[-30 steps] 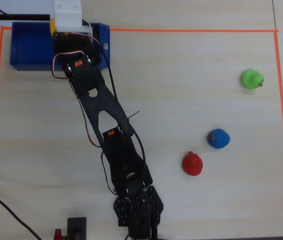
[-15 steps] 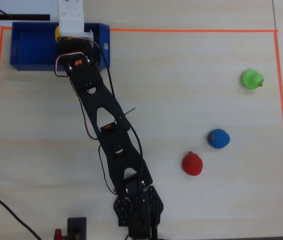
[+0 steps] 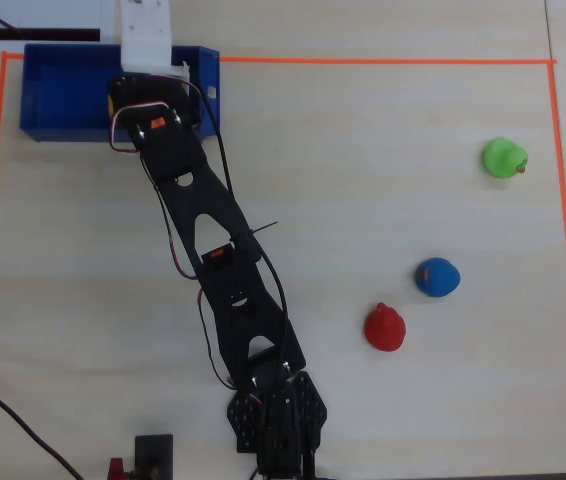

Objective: Grasp yellow duck and put it into box.

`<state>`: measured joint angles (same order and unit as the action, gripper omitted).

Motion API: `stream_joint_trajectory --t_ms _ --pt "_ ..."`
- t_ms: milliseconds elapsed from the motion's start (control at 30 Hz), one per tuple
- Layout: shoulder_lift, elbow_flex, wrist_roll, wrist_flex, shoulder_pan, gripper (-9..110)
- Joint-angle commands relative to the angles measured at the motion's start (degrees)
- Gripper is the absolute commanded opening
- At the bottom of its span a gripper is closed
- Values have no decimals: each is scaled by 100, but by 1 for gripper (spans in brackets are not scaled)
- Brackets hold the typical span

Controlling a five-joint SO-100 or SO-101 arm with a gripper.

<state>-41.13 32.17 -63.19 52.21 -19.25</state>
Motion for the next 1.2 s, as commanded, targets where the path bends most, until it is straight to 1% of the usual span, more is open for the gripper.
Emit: stream_joint_trajectory --t_ms 0,33,100,133,267,333,433,633,800,967,1167 --pt "-598 -360 -35 -158 149 20" --pt "-677 -352 -35 -185 185 17" --pt "-905 -352 18 -176 255 3" --pt "-1046 -343 53 -176 290 0" --pt "-1890 -202 105 281 448 0" --pt "-2646 369 193 519 527 0" --pt "-3946 1872 290 844 659 0" --pt "-7022 6478 158 325 1037 0" --pt "-9176 9316 -79 378 1327 0" --pt "-11197 11514 -448 554 1494 0" --pt "-12771 12946 -624 940 1450 0"
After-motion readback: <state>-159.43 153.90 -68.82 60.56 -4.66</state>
